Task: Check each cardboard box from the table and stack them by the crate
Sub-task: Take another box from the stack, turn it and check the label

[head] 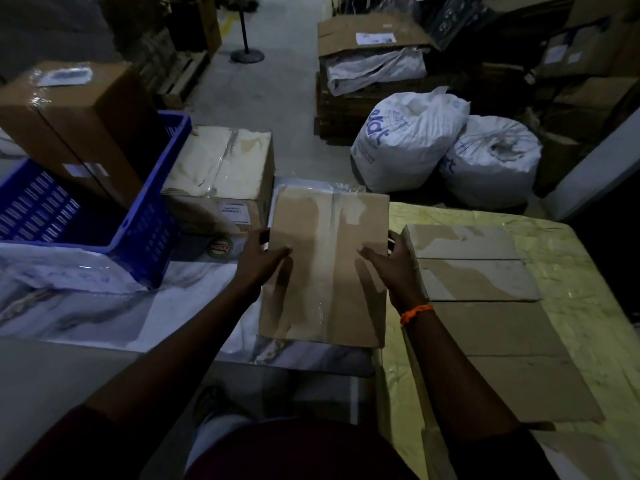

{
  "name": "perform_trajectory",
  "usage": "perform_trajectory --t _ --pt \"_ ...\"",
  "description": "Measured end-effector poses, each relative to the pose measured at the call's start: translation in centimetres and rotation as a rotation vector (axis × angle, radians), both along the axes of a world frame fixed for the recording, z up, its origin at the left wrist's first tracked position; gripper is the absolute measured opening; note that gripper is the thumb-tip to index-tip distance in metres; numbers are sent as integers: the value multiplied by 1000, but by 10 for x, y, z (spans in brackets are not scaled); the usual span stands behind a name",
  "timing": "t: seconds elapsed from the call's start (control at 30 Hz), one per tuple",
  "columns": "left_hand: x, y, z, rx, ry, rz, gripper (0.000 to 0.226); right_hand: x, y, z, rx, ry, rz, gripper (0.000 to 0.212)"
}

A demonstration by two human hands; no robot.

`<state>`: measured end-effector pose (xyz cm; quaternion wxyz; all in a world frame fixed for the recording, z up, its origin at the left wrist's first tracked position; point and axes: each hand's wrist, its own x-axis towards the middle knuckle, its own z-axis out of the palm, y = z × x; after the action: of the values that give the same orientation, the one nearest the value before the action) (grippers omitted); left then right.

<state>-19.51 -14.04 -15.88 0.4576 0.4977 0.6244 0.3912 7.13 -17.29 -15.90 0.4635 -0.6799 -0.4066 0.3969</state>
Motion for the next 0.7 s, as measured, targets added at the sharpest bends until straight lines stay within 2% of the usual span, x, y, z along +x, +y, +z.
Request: perform_trajectory --t 0.1,0.2,0.33,0.43,0.53,0.6,0.7 --pt "-1 -9 27 90 -60 73 48 -5 -7 22 92 56 -43 72" --pt "-6 -24 34 97 -145 115 51 -11 -20 33 153 99 -108 53" --pt "-12 -56 28 33 -324 191 63 -16 -45 28 173 210 -137 41" --pt "-8 -77 29 26 -425 216 45 -20 -64 28 189 270 -157 29" --pt "-3 -83 29 16 -411 232 36 -20 -77 29 189 280 -144 32" --pt "-4 -85 27 13 -405 237 31 -18 -83 25 196 268 -118 41" --pt "-8 -92 23 39 -401 191 36 -17 -94 20 213 265 -90 42"
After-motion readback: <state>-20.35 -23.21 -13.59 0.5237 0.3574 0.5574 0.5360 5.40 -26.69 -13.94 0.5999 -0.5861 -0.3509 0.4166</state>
